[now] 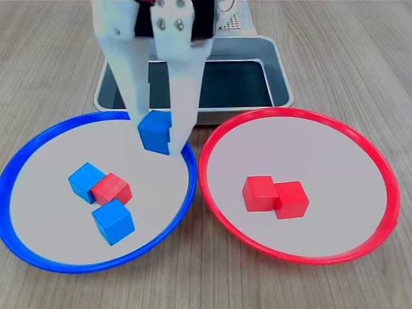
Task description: Relocate any misplaced blocks to their matching dishes.
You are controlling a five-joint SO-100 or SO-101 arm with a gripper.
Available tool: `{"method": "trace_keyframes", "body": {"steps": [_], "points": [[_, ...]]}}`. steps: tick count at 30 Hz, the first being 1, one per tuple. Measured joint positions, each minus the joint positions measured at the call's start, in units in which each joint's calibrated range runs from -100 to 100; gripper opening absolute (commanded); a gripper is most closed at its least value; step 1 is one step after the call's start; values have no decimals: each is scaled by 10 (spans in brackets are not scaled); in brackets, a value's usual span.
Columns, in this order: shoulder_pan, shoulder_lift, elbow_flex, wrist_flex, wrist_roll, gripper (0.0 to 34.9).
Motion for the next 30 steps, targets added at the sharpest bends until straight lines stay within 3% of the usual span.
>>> {"method": "trace_keyframes", "body": {"steps": [15, 20, 24, 30], "points": [[24, 143, -115, -17, -10, 9], [26, 176, -142, -18, -9, 54], [26, 193, -160, -18, -9, 131], [27, 199, -174, -18, -8, 159]]}}
